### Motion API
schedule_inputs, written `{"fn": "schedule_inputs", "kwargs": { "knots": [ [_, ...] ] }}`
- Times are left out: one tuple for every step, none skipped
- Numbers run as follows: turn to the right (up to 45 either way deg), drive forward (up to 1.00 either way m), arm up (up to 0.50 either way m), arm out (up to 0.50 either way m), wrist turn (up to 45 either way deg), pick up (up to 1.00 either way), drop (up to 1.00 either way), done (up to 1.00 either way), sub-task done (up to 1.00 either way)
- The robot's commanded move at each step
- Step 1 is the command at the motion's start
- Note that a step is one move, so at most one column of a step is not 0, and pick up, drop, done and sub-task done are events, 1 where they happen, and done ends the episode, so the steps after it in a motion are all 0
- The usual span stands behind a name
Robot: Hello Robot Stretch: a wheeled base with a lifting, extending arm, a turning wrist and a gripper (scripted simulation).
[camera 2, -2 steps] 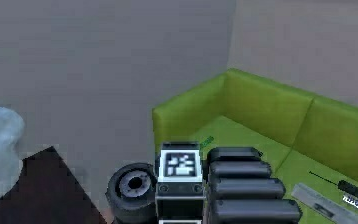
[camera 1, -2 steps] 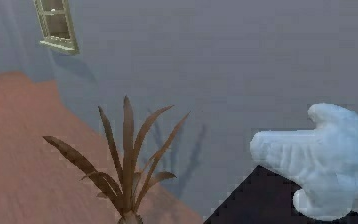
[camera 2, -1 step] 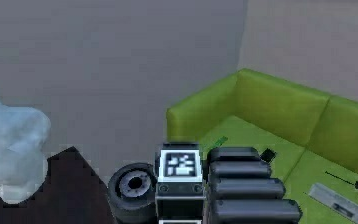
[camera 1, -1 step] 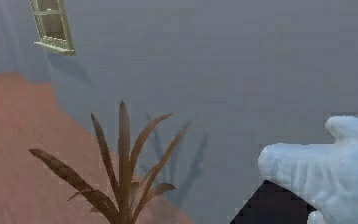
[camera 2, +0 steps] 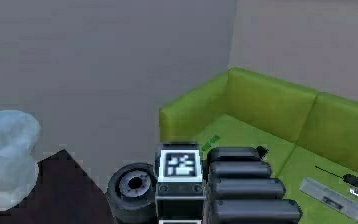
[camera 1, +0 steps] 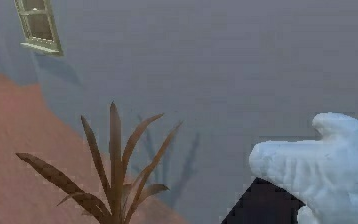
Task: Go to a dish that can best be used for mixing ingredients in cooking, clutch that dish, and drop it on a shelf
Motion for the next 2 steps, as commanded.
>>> {"fn": "schedule_inputs", "kwargs": {
  "knots": [
    [-3.0,0.00,0.00,0.00,0.0,0.00,0.00,0.00,0.00],
    [0.0,0.00,0.00,0.26,0.0,0.00,0.00,0.00,0.00]
  ]
}}
